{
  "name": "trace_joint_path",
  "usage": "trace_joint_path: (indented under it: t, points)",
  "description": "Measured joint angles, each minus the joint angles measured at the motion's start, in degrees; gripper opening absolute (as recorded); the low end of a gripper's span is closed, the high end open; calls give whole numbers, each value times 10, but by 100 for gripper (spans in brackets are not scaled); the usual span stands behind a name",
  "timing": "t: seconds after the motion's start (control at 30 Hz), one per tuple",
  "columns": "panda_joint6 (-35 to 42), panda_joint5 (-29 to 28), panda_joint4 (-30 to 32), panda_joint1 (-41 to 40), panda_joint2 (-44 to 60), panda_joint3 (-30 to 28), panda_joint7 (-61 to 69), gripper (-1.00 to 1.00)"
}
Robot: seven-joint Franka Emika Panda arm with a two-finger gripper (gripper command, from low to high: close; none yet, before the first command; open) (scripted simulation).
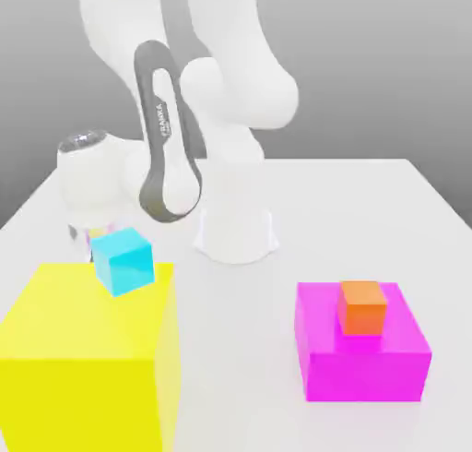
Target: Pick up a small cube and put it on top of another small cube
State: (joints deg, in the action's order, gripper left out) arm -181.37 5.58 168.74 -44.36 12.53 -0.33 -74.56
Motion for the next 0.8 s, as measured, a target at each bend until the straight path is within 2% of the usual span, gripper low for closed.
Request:
trace_joint_path:
  t: [0.13, 0.27, 0.37, 0.47, 0.63, 0.8]
  points:
    - [8, -4, 1, 8, -10, -8, -4, -100]
    - [62, -50, 11, 48, -74, -60, -40, -100]
    - [105, -83, 20, 42, -126, -67, -61, -100]
    - [144, -84, 27, 48, -172, -63, -60, -100]
    - [198, -54, -6, 87, -175, -57, 26, -100]
    - [262, -56, -35, 97, -168, -66, 129, -100]
